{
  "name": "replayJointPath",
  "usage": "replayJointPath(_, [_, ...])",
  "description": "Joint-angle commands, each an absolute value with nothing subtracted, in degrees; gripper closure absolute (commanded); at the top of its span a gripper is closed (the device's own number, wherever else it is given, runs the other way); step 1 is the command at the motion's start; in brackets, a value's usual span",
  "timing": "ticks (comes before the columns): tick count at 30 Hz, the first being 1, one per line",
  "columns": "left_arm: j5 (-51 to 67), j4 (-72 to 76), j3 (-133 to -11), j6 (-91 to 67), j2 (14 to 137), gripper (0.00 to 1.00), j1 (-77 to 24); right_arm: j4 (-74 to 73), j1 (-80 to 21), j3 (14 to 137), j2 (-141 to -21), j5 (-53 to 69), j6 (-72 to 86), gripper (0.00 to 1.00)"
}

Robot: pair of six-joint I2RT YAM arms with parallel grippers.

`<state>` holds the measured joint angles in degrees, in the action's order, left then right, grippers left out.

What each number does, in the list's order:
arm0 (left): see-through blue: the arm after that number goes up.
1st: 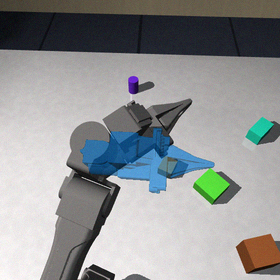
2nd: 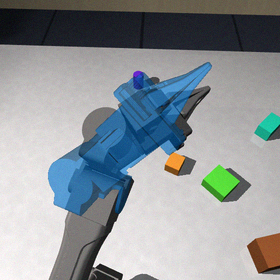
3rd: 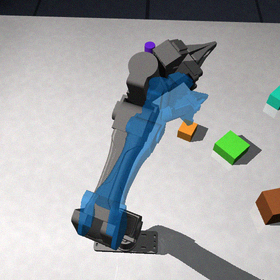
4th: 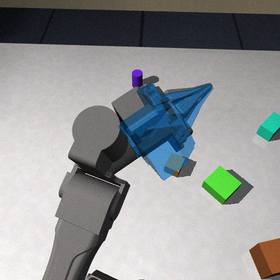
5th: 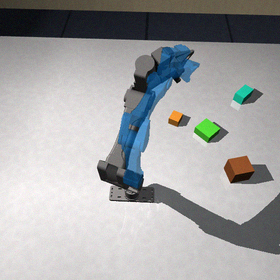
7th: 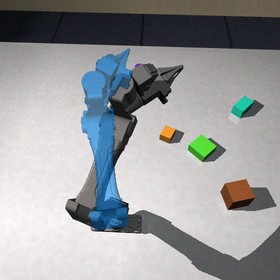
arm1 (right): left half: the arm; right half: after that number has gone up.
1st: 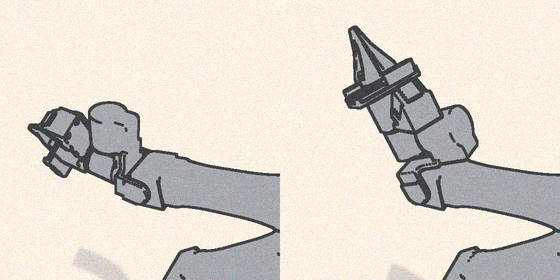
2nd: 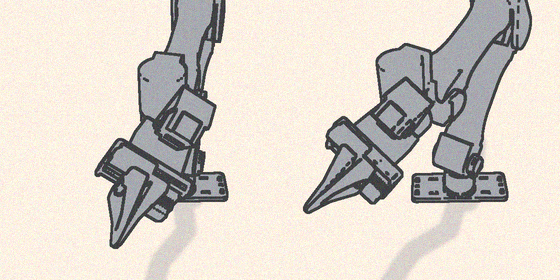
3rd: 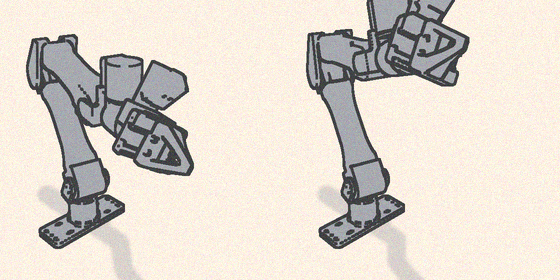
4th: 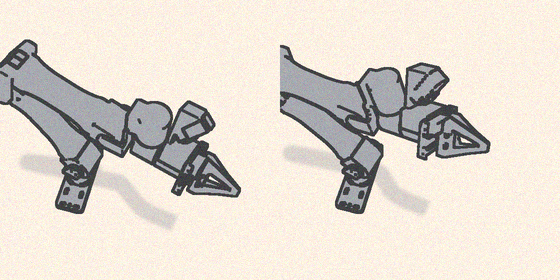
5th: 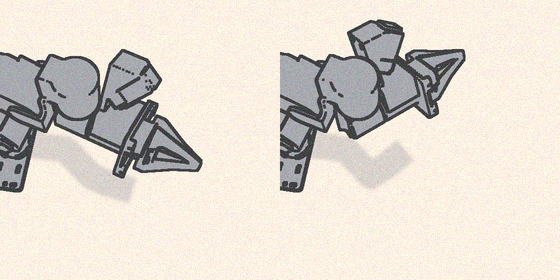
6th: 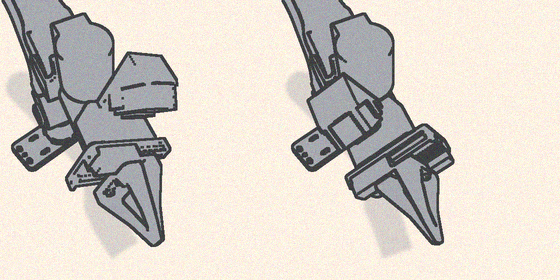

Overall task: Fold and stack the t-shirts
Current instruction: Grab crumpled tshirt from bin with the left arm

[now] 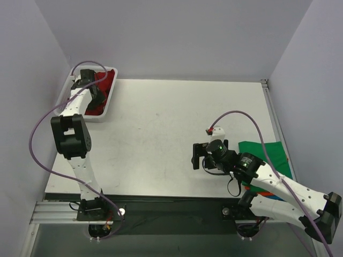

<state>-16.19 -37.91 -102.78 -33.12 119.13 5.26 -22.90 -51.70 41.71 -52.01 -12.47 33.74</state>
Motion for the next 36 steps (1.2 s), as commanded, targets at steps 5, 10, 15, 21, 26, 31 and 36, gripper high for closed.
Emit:
replayJointPath(5, [-14.51,-37.97,-108.19,-33.84,120.58,0.75,6.77,-21.27,-49.22,39.99,-52.56,-10.73,32.26,0.0])
replayJointPath(10, [-13.36,-38.06,-110.83,-32.26,116.21,1.0,6.94,-20.83,-47.99,39.46,-51.33,-9.14,32.34,0.0])
replayJointPath(15, [-9.94,-39.46,-115.39,-30.76,111.1,1.0,6.68,-19.34,-47.02,39.46,-51.59,-8.88,31.64,0.0])
replayJointPath(21, [-6.95,-41.13,-123.48,-28.22,105.48,1.0,4.05,-17.75,-44.3,40.07,-52.56,-6.5,31.47,0.0])
replayJointPath(26, [-6.77,-43.59,-132.95,-25.85,100.64,1.0,-1.47,-17.14,-43.07,41.57,-53.0,-6.59,30.41,0.0])
replayJointPath(31, [-9.57,-42.98,-137.64,-23.56,93.79,1.0,-9.3,-16.96,-42.63,44.73,-54.4,-7.82,29.01,0.0])
replayJointPath(36, [-12.65,-39.29,-135.79,-21.53,87.46,1.0,-19.13,-17.05,-42.1,47.46,-55.63,-8.0,28.57,0.0])
